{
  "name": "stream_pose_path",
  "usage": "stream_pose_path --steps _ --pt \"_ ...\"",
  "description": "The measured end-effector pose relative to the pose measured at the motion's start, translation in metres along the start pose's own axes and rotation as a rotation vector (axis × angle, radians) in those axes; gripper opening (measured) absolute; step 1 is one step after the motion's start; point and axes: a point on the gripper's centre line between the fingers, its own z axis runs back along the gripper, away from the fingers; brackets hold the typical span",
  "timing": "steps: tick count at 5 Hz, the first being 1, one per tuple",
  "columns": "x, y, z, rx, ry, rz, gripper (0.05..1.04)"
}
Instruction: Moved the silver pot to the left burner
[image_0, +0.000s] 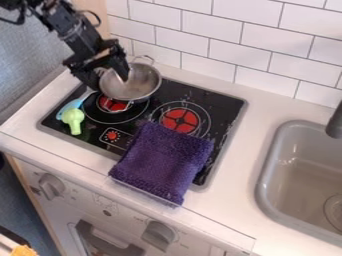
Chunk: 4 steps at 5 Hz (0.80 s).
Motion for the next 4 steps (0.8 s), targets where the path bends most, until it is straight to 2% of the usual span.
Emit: stream_pose_path --steps 2,4 --pt "0.007 -0.020 0.032 -0.029 -0.065 -0.042 1.001" --pt "0.006 -0.037 0.076 -0.005 -0.117 -0.135 1.001"
